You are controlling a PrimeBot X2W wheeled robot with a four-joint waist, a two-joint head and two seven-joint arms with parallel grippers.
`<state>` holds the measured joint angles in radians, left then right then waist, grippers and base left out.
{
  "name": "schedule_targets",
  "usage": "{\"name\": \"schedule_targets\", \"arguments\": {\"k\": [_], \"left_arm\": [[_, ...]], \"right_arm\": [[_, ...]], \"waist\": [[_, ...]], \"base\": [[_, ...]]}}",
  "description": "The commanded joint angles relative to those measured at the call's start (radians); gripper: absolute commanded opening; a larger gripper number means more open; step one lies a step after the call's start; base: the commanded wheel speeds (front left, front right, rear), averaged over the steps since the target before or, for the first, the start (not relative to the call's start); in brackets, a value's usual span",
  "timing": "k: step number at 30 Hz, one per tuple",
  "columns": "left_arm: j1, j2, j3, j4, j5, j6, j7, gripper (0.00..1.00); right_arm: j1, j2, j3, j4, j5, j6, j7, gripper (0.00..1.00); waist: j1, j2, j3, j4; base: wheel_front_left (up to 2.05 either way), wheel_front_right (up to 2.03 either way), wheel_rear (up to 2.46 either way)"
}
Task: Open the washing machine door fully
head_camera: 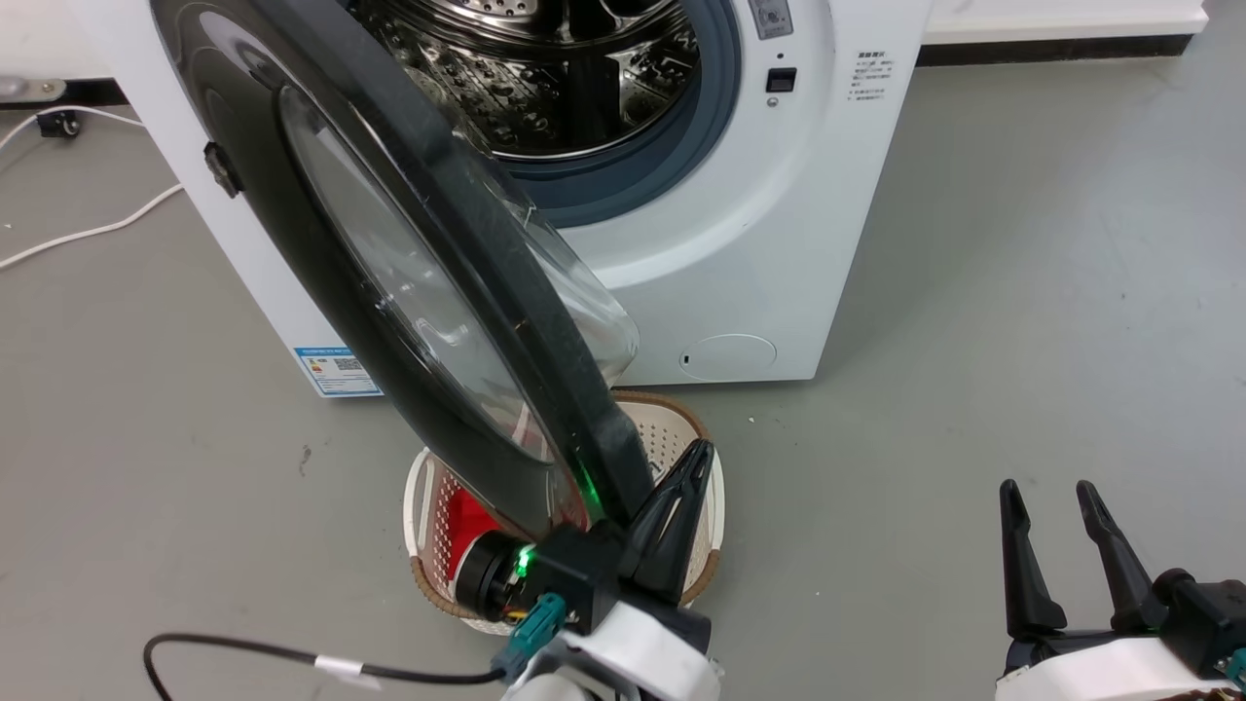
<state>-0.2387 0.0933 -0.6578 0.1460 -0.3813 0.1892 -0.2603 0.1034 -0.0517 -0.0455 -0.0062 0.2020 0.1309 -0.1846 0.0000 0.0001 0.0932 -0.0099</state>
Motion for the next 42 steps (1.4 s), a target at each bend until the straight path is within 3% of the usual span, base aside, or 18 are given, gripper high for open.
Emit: {"name": "schedule_targets", "arguments": {"k": [1, 17, 27, 34, 42], "left_arm": [[0.005, 0.066, 0.072, 0.005, 0.001, 0.048, -0.005, 0.0], [0.172, 0.117, 0.044, -0.207, 0.02, 0.127, 0.035, 0.0], [0.254, 0.155, 0.059, -0.315, 0.024, 0.188, 0.059, 0.0], [0.275, 0.179, 0.108, -0.336, -0.003, 0.201, 0.044, 0.0], [0.28, 0.219, 0.221, -0.302, -0.071, 0.183, 0.017, 0.0]], "right_arm": [[-0.001, 0.003, 0.002, 0.002, -0.001, 0.0, -0.003, 1.0], [0.021, 0.003, -0.004, -0.003, -0.001, 0.0, 0.002, 1.0], [0.047, 0.002, -0.02, -0.014, 0.009, 0.0, 0.004, 1.0], [0.048, 0.002, -0.028, -0.027, 0.009, 0.0, 0.007, 1.0], [0.036, 0.002, -0.027, -0.045, 0.001, 0.0, 0.017, 1.0]], "waist": [[0.0, -0.0001, -0.006, 0.006], [0.0, -0.0001, -0.034, 0.101], [0.0, -0.0001, -0.049, 0.29], [0.0, -0.0001, -0.045, 0.395], [0.0, -0.0001, -0.021, 0.436]], "base": [[0.0, 0.0, 0.0], [0.0, 0.0, 0.0], [0.0, 0.0, 0.0], [0.0, 0.0, 0.0], [0.0, 0.0, 0.0]]}}
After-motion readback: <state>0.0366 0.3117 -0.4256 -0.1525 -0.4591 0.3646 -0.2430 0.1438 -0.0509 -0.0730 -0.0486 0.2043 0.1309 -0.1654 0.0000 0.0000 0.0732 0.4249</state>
